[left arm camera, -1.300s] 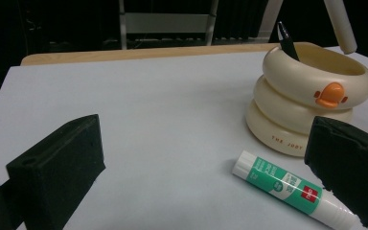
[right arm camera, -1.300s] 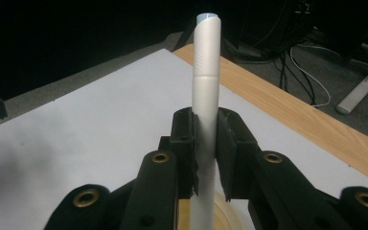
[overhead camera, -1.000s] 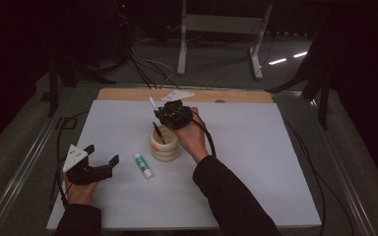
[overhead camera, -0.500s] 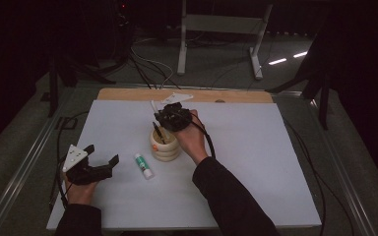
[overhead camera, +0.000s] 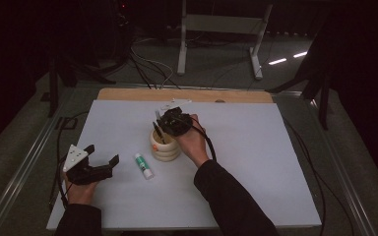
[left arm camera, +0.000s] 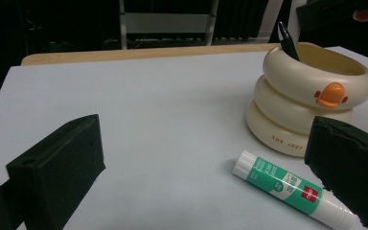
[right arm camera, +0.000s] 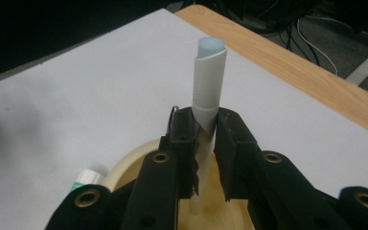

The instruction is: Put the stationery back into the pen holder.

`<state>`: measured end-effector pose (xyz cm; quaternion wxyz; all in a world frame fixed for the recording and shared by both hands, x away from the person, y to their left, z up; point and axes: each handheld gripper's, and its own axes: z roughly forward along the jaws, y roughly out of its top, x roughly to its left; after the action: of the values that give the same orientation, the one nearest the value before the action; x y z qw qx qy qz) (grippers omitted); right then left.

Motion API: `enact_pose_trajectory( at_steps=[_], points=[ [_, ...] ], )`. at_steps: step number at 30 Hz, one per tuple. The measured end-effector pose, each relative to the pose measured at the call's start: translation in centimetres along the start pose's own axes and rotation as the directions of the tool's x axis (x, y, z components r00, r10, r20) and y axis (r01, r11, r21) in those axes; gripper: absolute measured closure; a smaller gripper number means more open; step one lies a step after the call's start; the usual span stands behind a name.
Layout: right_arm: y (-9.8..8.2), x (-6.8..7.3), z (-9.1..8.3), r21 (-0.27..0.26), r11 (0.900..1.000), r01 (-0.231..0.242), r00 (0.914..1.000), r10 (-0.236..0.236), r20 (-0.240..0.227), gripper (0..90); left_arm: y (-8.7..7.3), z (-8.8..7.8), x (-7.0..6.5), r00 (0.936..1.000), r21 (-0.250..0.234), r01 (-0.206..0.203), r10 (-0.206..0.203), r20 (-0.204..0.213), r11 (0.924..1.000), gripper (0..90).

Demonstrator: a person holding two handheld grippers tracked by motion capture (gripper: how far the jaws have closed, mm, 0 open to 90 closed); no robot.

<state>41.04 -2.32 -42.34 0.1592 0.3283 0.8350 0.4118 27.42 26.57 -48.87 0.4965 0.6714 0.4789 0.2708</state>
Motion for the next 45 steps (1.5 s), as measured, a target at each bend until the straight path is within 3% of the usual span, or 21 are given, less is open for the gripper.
enact_pose_trajectory(
  at_steps=[20, 27, 36, 41, 45],
  points=[
    [-0.7, 0.1, -1.1, 0.073, 0.997, 0.018, 0.9997, -0.017, -0.015, 78.6, 0.0, 0.2, -0.1, 1.0, 0.006, -0.005, 0.005, 0.002, 1.0, 0.3],
    [-1.1, -0.1, -0.1, 0.112, 0.994, 0.004, 0.9999, -0.003, -0.014, 78.4, 0.0, 0.1, 0.0, 1.0, 0.003, -0.001, 0.001, 0.001, 1.0, 0.3],
    [-1.2, -0.2, 0.7, 0.119, 0.993, -0.023, 0.9996, 0.025, -0.012, 78.2, 0.0, 0.1, 0.0, 1.0, 0.001, 0.0, 0.0, 0.0, 1.0, 0.4],
    [-1.4, -0.3, 0.7, 0.11, 0.993, -0.033, 0.9992, 0.035, -0.018, 71.2, 0.0, 0.1, 0.0, 1.0, 0.002, 0.0, 0.0, 0.0, 1.0, 0.3],
    [-1.1, -0.2, 0.3, 0.087, 0.996, -0.027, 0.9995, 0.028, -0.014, 60.5, 0.0, 0.1, 0.0, 1.0, 0.002, -0.001, 0.001, 0.0, 1.0, 0.4]
  ],
)
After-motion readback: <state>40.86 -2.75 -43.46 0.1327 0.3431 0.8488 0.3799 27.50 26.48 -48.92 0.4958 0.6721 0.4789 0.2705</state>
